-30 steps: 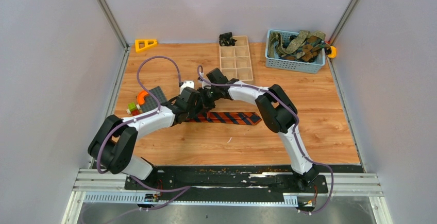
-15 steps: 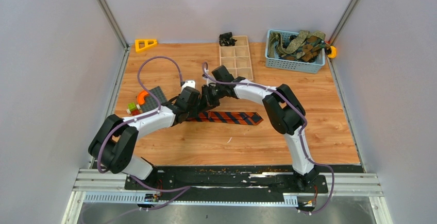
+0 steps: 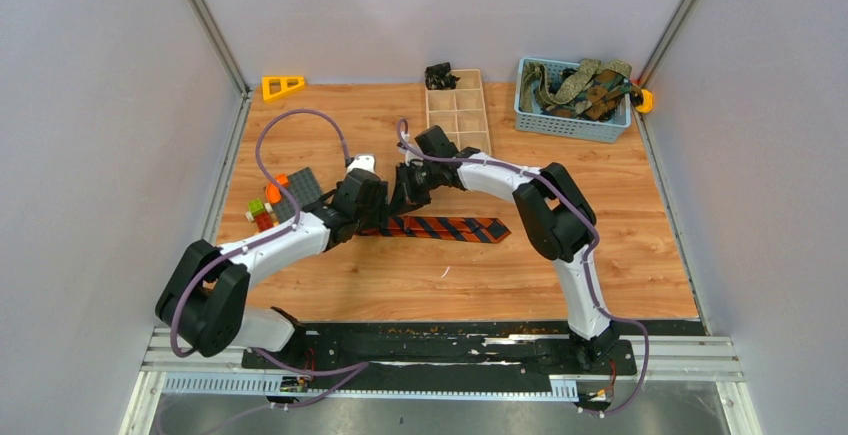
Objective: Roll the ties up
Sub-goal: Roll the tie at the center of the board.
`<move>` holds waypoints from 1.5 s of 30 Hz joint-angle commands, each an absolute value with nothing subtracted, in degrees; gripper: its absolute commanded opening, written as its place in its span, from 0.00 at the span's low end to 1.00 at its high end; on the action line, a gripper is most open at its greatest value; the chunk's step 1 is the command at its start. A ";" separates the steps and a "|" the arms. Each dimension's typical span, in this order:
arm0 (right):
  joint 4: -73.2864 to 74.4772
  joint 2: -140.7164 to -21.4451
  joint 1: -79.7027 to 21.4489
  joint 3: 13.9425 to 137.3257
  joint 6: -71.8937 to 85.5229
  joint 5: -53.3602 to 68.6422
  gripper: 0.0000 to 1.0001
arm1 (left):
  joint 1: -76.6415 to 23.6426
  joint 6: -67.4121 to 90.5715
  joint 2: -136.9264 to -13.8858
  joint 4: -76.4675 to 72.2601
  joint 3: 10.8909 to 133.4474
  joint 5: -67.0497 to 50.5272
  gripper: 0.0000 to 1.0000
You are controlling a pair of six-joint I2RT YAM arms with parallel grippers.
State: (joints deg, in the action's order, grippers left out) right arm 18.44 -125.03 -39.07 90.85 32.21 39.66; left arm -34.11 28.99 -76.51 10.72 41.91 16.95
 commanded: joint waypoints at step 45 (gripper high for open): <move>24.01 -129.86 -44.27 104.24 30.47 36.03 0.04 | -11.53 27.67 -54.90 5.73 26.59 2.71 0.85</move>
State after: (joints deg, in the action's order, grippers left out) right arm 24.62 -131.09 -44.82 103.68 31.79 36.86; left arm -11.94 26.92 -54.28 8.95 26.83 3.99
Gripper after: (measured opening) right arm 0.044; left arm 0.857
